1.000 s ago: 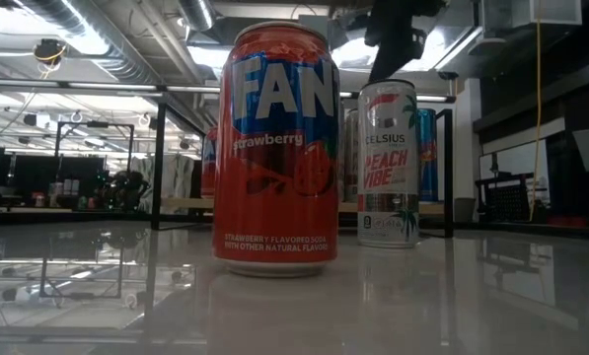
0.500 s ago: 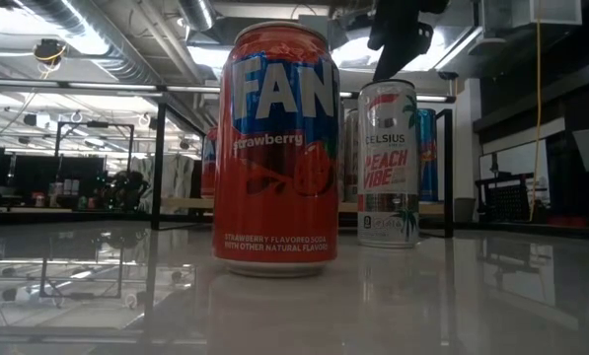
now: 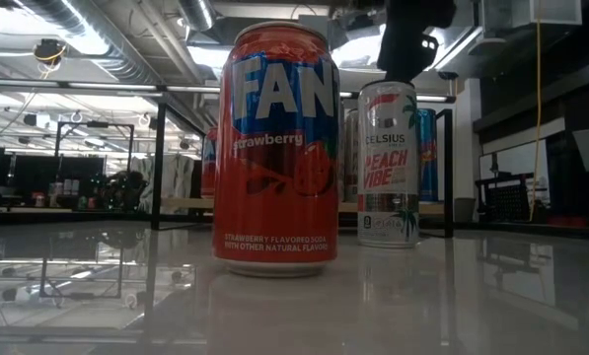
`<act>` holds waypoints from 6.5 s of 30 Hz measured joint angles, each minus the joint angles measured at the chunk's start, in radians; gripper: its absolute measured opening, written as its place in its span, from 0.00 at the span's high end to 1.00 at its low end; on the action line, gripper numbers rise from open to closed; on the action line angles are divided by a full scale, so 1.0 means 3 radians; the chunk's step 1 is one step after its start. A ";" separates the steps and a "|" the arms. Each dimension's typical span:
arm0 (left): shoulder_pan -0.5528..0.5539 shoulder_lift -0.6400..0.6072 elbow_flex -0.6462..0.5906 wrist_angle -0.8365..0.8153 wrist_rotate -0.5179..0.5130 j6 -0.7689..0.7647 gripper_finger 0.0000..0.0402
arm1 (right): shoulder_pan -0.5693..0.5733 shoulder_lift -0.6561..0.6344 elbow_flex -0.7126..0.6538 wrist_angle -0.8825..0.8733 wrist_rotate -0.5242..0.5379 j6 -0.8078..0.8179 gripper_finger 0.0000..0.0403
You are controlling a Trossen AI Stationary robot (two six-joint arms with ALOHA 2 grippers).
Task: Place canned beverage on shelf
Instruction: Put the white pink soda can onto the shelf aligned with the other white pink soda cans
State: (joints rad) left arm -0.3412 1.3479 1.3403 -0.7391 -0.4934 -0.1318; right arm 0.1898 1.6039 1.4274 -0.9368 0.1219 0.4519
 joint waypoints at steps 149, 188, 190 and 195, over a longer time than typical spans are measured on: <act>0.0001 0.0001 -0.0001 0.0000 0.0001 0.0005 0.17 | -0.0330 0.0411 0.0588 -0.0602 -0.0615 -0.0654 0.38; 0.0001 0.0001 -0.0001 0.0001 0.0001 0.0009 0.17 | -0.1377 0.0407 0.0699 -0.0781 -0.0606 -0.2134 0.36; 0.0000 0.0001 -0.0001 0.0000 0.0001 0.0009 0.17 | -0.1377 0.0407 0.0676 -0.0772 -0.0554 -0.2136 0.35; 0.0001 0.0001 -0.0001 0.0007 0.0001 0.0009 0.17 | -0.1377 0.0407 0.0646 -0.0750 -0.0465 -0.2148 0.35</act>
State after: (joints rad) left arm -0.3409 1.3483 1.3399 -0.7369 -0.4931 -0.1291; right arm -0.2234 1.7260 1.6211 -1.1619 -0.0177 -0.1925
